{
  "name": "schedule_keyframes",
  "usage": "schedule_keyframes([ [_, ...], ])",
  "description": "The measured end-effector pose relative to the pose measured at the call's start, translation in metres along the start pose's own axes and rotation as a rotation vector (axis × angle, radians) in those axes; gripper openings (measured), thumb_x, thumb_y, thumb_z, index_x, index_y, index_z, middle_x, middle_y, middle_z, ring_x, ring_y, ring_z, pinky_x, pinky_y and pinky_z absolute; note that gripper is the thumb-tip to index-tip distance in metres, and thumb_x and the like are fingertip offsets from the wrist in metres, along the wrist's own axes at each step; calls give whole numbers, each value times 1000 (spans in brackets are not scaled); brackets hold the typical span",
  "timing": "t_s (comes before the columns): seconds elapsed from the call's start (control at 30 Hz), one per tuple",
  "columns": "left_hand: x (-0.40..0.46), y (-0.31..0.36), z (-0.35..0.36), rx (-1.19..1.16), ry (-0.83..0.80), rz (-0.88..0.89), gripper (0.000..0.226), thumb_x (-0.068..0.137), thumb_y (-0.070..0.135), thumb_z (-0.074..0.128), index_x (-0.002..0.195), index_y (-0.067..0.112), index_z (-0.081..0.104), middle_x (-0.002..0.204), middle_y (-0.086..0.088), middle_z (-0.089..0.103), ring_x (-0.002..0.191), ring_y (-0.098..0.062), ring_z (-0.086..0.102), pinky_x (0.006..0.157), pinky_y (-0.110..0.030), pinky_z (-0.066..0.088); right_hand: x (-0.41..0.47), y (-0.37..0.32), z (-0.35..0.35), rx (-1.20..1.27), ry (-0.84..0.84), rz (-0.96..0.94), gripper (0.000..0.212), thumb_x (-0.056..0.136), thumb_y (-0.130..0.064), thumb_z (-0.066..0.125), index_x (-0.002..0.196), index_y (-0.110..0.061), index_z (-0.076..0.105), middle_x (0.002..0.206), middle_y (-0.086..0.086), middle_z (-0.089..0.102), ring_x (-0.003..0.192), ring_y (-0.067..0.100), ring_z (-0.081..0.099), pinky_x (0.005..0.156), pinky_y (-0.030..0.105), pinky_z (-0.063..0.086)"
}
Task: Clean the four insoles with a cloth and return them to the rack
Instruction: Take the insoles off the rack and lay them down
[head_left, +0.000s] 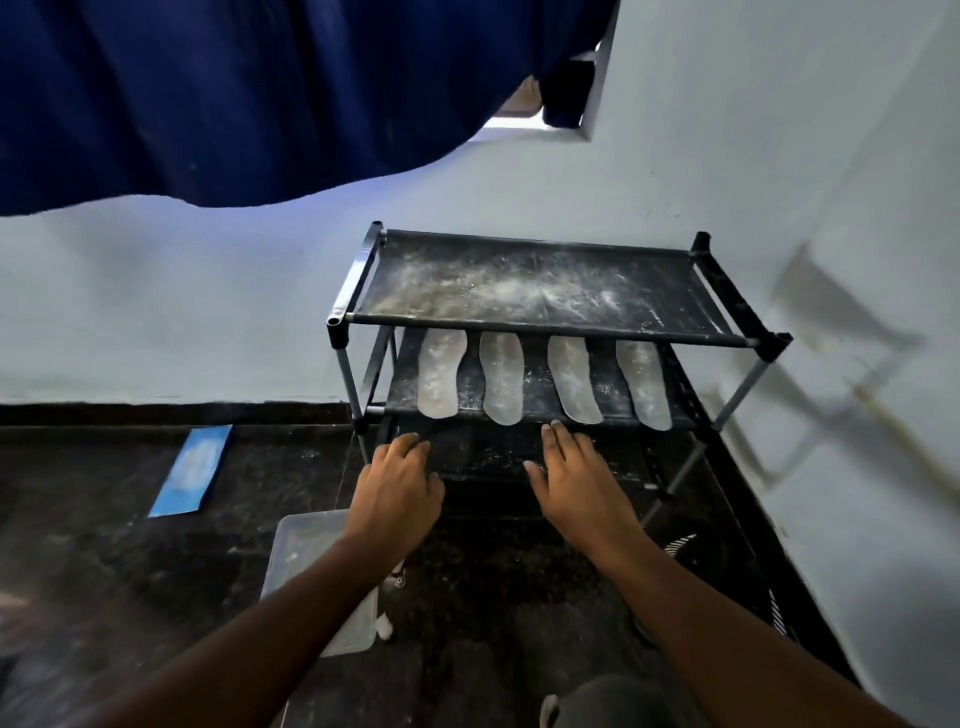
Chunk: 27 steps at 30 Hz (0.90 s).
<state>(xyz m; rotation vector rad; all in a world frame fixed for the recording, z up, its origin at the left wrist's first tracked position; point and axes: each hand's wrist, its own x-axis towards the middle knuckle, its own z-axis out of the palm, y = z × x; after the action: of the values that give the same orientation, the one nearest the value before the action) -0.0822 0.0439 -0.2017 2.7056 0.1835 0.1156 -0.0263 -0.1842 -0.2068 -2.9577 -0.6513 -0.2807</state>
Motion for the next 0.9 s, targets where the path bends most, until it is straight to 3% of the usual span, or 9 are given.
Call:
schedule_keyframes([
  [0.13,26,-8,-1,-27,11,-25,51,102,29,51,149,11,49,153,-6,47,140,-27,41,114,-44,40,28,-5,-1,-50,-13,-13,65,101,-45,20,137,0,50,136,18,55,122,31,51,97,42,50],
  [0.3,69,-20,11,-136,22,-104,32,98,33,52,123,17,64,125,-5,60,119,-25,55,99,-46,52,63,-8,22,13,-45,-12,55,104,-42,24,122,-3,58,120,15,61,113,29,53,96,40,48],
  [0.43,96,-30,28,-237,50,-192,29,100,37,54,116,14,65,114,-4,59,105,-20,57,93,-43,54,81,-14,34,83,5,15,33,103,-27,47,99,-1,67,97,19,66,94,34,63,77,39,55],
  [0.5,105,-32,35,-330,60,-242,25,102,38,55,109,15,62,106,-1,60,97,-18,60,86,-37,55,89,-13,42,180,34,72,33,103,-31,45,99,-4,64,96,14,63,88,27,61,68,32,50],
  [0.63,113,-27,45,-618,108,-390,25,100,34,63,117,16,56,98,3,65,87,-12,65,73,-30,57,103,-17,50,486,16,344,30,101,-37,49,86,-12,57,79,0,55,68,11,54,54,18,31],
  [0.7,119,-25,50,-706,152,-479,32,97,32,67,122,15,57,101,-1,69,85,-16,69,75,-38,62,111,-19,58,667,42,526,25,96,-33,60,86,-10,61,76,-1,60,66,11,59,52,17,39],
  [0.77,125,-23,52,-785,181,-574,34,95,29,70,123,12,58,99,-8,72,79,-18,71,76,-43,64,122,-19,65,856,41,759,25,90,-30,69,93,-6,65,82,6,68,69,21,68,57,30,56],
  [0.83,130,-22,53,-828,201,-627,29,96,25,70,119,10,63,93,-10,72,72,-19,70,75,-44,64,131,-17,67,1043,39,971,23,85,-20,75,95,-2,64,82,13,69,59,26,70,52,34,59],
  [0.9,132,-23,52,-835,221,-642,22,96,21,70,114,9,67,91,-10,73,70,-18,71,66,-35,63,136,-16,63,1173,42,1090,21,83,-8,77,96,-3,61,74,12,67,48,23,66,46,30,56],
])
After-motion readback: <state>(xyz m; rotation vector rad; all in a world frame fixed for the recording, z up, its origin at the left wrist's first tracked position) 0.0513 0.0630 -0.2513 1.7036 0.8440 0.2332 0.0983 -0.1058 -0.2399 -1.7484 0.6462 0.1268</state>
